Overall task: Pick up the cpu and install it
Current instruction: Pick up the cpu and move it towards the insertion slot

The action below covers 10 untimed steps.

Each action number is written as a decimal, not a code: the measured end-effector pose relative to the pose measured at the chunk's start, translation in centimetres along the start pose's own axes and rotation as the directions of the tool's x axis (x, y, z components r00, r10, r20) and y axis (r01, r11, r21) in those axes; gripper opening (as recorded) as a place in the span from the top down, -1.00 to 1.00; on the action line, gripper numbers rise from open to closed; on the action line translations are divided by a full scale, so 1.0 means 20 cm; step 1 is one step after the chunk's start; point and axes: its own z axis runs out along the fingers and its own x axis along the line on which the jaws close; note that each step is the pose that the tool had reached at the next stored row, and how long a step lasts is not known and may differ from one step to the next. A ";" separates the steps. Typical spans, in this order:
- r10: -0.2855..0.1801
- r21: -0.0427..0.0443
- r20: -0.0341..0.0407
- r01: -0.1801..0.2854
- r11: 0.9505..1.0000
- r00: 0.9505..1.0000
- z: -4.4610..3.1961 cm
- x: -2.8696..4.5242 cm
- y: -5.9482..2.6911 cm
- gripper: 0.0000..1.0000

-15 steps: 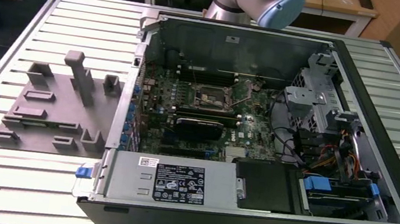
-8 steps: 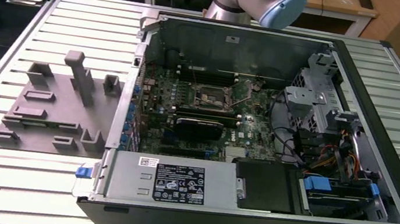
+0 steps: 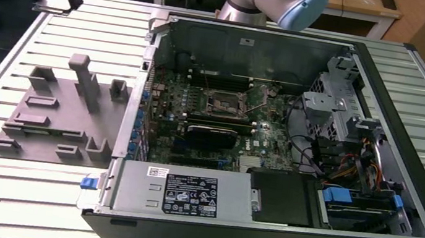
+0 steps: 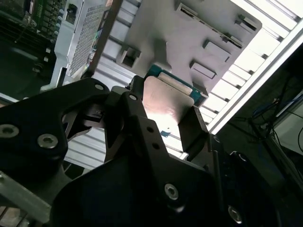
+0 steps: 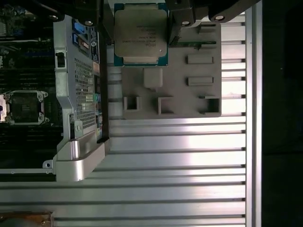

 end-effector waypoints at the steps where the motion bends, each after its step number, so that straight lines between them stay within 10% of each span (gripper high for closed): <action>1: 0.000 0.000 -0.004 0.000 1.000 1.000 0.003 -0.020 0.001 -0.08; 10: 0.003 0.004 -0.045 -0.003 1.000 0.999 0.031 -0.204 0.007 -0.08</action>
